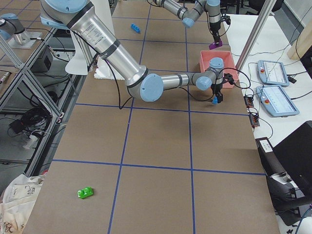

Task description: Put all blocks into box

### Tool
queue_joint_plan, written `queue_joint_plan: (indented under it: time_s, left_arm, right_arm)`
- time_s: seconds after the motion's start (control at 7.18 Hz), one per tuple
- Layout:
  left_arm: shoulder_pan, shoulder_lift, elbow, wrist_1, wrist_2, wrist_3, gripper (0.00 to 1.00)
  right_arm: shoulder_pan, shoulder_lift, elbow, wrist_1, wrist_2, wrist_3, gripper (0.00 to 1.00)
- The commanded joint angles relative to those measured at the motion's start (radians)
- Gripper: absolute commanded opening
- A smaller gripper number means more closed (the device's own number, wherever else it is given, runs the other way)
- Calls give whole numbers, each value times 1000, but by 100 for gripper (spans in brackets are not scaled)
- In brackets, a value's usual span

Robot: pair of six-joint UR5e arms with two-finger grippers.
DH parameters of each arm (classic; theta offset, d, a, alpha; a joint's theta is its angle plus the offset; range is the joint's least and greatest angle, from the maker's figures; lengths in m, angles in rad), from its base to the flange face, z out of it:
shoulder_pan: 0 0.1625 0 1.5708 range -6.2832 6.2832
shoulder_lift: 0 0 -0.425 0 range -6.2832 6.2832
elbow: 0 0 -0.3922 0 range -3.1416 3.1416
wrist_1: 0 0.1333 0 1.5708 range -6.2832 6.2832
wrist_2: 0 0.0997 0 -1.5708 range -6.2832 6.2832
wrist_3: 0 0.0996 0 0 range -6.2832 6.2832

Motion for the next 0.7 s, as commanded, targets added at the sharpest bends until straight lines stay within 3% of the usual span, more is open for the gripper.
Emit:
queue_joint_plan:
  time_s: [0.0,0.14,0.42,0.56]
  left_arm:
    - [51,-3,31,-58,65,-53,0]
    - [54,-3,36,-63,69,-67,0]
    - [54,-3,48,-64,69,-67,0]
    - [54,-4,50,-66,75,-85,0]
  right_arm:
    - [2,-2,-1,0,0,1,84]
    - [0,-1,-1,-2,0,1,74]
    - [-5,5,-3,-2,0,1,71]
    - [-6,5,-4,-2,0,1,60]
